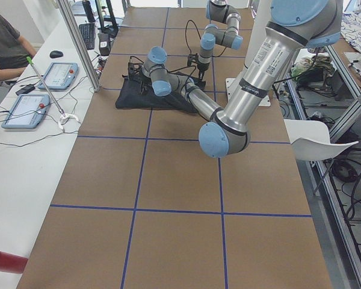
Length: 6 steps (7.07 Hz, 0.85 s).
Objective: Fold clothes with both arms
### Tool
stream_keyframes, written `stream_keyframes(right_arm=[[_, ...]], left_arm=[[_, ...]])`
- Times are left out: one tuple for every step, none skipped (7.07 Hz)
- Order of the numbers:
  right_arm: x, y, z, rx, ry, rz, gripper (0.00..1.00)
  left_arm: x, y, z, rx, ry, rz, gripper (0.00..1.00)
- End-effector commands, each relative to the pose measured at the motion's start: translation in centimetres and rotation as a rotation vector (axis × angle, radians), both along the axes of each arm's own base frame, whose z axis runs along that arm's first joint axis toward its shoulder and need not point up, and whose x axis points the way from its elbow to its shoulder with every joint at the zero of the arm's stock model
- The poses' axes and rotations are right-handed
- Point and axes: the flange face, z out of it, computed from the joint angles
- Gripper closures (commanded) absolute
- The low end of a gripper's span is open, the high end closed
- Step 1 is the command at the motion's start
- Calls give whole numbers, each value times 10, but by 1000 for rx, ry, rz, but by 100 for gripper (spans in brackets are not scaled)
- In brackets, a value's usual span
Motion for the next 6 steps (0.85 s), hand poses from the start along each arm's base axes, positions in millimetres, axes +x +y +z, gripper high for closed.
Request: stream_keyframes(right_arm=[[39, 36, 26, -22, 61, -21, 100], [29, 65, 47, -84, 86, 20, 100], [24, 74, 54, -127, 95, 67, 100], [31, 61, 57, -129, 96, 85, 100], [49, 44, 62, -139, 91, 110, 56], [64, 44, 51, -133, 57, 119, 1]], left_arm=[[-3, 4, -9, -10, 3, -3, 9], [-8, 11, -19, -21, -6, -2, 9], [-9, 13, -23, -25, -9, -2, 9], [-9, 13, -23, -25, -9, -2, 9], [-7, 13, -21, -27, -11, 0, 9], [-6, 12, -19, -30, -15, -2, 9]])
